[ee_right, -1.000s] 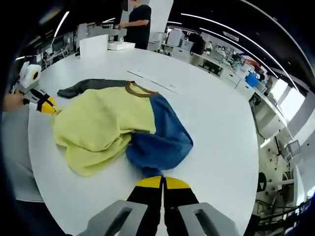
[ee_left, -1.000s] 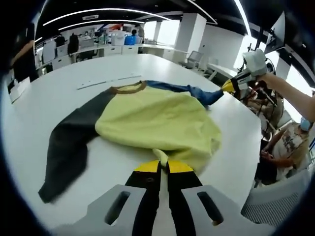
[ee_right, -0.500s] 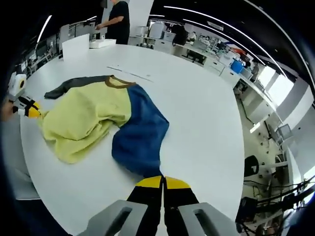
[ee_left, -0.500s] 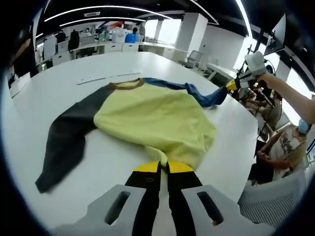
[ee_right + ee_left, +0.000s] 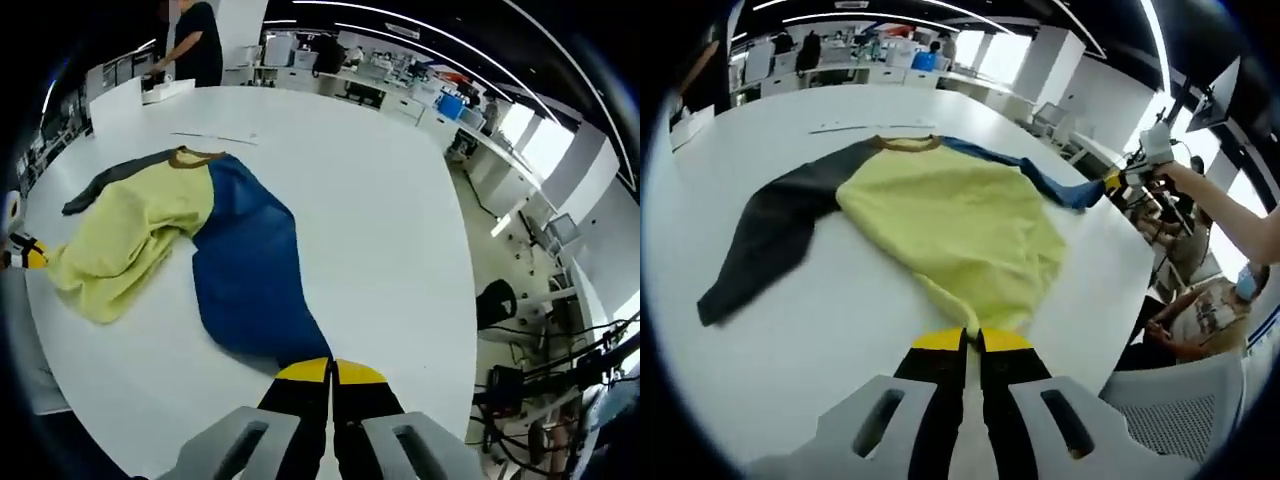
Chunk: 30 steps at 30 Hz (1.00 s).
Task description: Fold the garment on the visible template until the final outline fits inside the template.
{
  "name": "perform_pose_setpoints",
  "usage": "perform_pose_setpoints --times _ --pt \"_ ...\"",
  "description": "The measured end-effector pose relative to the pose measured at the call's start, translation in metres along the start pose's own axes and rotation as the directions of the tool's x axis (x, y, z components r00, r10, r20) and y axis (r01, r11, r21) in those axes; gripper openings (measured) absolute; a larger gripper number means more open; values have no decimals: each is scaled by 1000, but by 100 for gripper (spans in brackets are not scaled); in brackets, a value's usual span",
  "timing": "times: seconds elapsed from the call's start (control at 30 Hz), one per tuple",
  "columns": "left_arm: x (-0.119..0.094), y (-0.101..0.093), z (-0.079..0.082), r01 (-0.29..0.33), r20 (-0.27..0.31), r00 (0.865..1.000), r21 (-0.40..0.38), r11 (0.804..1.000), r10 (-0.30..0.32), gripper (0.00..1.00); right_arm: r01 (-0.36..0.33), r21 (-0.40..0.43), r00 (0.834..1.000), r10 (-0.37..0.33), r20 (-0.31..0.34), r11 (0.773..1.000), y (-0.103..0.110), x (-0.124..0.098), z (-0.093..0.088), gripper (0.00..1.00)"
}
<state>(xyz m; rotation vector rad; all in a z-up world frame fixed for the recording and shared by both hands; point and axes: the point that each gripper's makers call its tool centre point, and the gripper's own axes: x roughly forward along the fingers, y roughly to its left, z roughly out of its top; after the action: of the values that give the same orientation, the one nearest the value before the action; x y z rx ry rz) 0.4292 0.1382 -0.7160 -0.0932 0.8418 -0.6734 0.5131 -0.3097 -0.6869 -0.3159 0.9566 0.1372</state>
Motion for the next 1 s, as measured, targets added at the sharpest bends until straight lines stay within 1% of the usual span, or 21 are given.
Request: perform_pose_setpoints --times 0.07,0.1,0.13,0.2,0.23,0.3,0.33,0.43,0.5,0.57,0.67,0.77,0.9,1.0 --pt "-3 1 -4 -8 -3 1000 8 1000 8 1 4 -3 1000 -4 -4 1000 -4 1 -1 0" --pt "-5 3 -7 -15 -21 1000 29 999 16 1 19 -3 1000 -19 -8 1000 -9 1 -1 0" --pt "-6 4 -9 -22 -29 999 23 1000 22 1 32 -11 999 -32 -18 999 -13 1 -3 0" --pt "-10 5 -11 -21 -28 999 -26 999 21 1 59 -43 998 -60 -33 997 -20 0 -4 0" --pt "-12 7 -9 -25 -5 1000 -56 998 25 1 63 -46 997 -65 -33 997 -22 1 -4 0" --pt "-14 11 -11 -31 -4 1000 -54 998 31 1 58 -39 997 -59 -43 998 -25 5 -6 0" --pt "-16 13 -12 -46 -2 999 -63 997 46 1 56 -24 997 -57 -55 998 -27 8 -8 0" --pt "-18 16 -14 -62 -1 998 -55 997 62 1 63 0 996 -63 -65 998 -35 17 -10 0" --pt "-18 18 -16 -70 -6 998 -52 996 70 1 84 1 993 -84 -80 996 -42 20 -12 0" --pt "-19 19 -19 -73 -15 997 -55 996 73 1 98 -10 992 -99 -81 995 -48 23 -12 0" --pt "-20 21 -22 -81 -28 996 -46 996 79 1 123 -1 988 -122 -99 992 -60 29 -13 0" --pt "-21 22 -23 -86 -33 996 -59 995 84 1 156 -8 982 -156 -110 988 -69 33 -15 0" --pt "-22 25 -26 -97 -41 995 -57 994 95 1 180 -5 977 -179 -112 984 -75 36 -13 0" --pt "-20 26 -27 -101 -44 994 -63 993 98 1 191 -5 974 -190 -124 982 -78 39 -15 0"
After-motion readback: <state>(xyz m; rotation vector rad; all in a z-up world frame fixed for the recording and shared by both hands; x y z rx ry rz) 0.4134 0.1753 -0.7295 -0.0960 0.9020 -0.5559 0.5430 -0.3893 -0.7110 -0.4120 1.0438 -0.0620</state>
